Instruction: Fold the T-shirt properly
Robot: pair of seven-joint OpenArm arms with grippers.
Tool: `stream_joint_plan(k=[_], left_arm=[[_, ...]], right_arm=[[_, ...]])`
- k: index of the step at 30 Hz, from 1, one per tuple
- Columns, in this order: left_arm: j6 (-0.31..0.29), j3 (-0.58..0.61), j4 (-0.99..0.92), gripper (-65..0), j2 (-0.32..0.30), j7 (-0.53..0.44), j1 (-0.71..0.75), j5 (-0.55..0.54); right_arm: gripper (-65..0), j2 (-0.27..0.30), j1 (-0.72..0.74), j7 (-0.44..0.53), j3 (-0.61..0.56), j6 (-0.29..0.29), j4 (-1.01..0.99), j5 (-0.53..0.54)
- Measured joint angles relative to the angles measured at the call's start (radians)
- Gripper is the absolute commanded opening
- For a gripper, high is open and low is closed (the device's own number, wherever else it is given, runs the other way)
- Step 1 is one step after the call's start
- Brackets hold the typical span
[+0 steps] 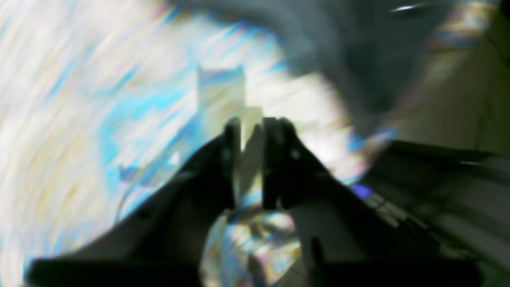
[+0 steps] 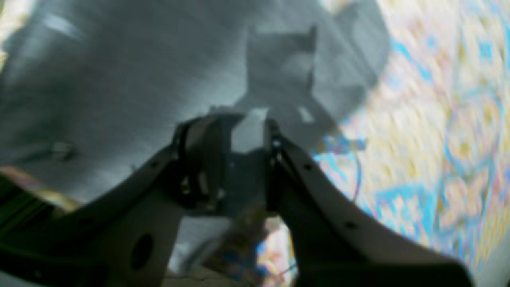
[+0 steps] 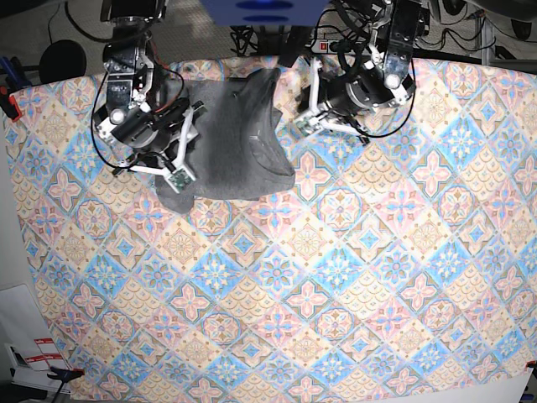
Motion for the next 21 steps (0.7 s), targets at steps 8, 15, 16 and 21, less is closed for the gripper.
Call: stream_joint_plan(k=[8,15,16,21], left_arm=[[-0.003,0.068,-0.063,-60.9,0.011,0.001,-0.046,0.106],[0.000,0.242,-0.286,-60.9,0.013,0.003,-0.158,0.117],[0.000,0.262,-0.283,-60.9,0.013,0.003,-0.161,0.116],[0.000,0.321,-0.270,-61.0,0.012,0.003,-0.166,0.116]], right_arm=[[-64.3,0.003,-0.002,0.000,0.016,0.003,0.000,0.004],[-64.3,-0.047,0.000,0.037,0.188,0.003,0.000,-0.003],[-64.3,-0.054,0.000,0.055,0.216,0.003,0.000,0.001],[-64.3,-0.058,0.000,0.055,0.310,0.003,0.000,0.000]])
